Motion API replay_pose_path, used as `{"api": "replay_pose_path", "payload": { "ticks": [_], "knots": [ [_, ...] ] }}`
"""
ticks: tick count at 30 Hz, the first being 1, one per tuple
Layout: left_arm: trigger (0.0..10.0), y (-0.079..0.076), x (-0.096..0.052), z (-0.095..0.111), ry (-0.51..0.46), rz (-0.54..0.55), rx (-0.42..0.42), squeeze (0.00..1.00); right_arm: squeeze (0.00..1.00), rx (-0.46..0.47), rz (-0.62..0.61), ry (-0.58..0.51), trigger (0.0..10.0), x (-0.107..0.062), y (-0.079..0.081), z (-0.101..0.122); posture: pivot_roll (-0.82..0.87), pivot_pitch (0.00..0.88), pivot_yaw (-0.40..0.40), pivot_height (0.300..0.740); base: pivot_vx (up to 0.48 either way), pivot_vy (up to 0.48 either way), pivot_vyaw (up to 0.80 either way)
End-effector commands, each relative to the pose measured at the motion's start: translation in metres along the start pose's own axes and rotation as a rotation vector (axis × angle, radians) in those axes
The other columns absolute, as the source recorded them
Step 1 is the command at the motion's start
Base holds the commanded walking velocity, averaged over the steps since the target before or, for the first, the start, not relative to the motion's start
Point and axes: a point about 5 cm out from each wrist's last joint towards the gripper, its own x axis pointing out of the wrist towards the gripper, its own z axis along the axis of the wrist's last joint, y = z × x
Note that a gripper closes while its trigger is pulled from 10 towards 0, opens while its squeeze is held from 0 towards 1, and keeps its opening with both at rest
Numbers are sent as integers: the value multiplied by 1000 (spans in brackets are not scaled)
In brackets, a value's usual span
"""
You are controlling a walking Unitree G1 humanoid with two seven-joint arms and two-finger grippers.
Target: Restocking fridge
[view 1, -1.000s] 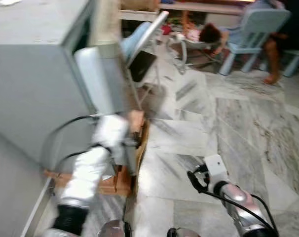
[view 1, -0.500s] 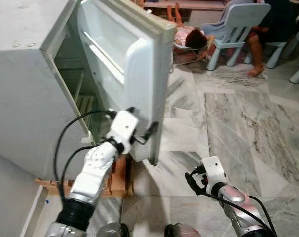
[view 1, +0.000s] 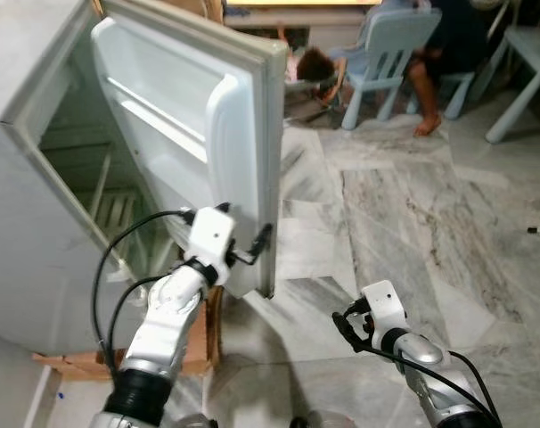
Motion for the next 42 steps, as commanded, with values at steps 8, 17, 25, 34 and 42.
{"api": "replay_pose_path", "payload": {
  "ticks": [8,17,25,34,42],
  "knots": [
    [10000,17,5,-14,82,81,11,0,0,-10,12,-15,10000,3,4,5,-45,50,-5,740,370,-97,0],
    [10000,18,31,-8,89,102,17,0,0,-16,11,-20,10000,5,5,6,-50,49,-2,740,342,0,0],
    [10000,-3,44,-3,71,-7,81,0,0,-17,9,-24,10000,6,6,6,-59,43,5,740,144,0,0],
    [10000,17,8,-26,95,56,22,0,0,-34,10,-25,10000,7,6,6,-44,58,5,740,0,0,0],
    [10000,33,-29,-38,142,160,35,0,0,-46,2,-21,10000,8,2,6,18,69,8,740,0,0,0]
  ]
}}
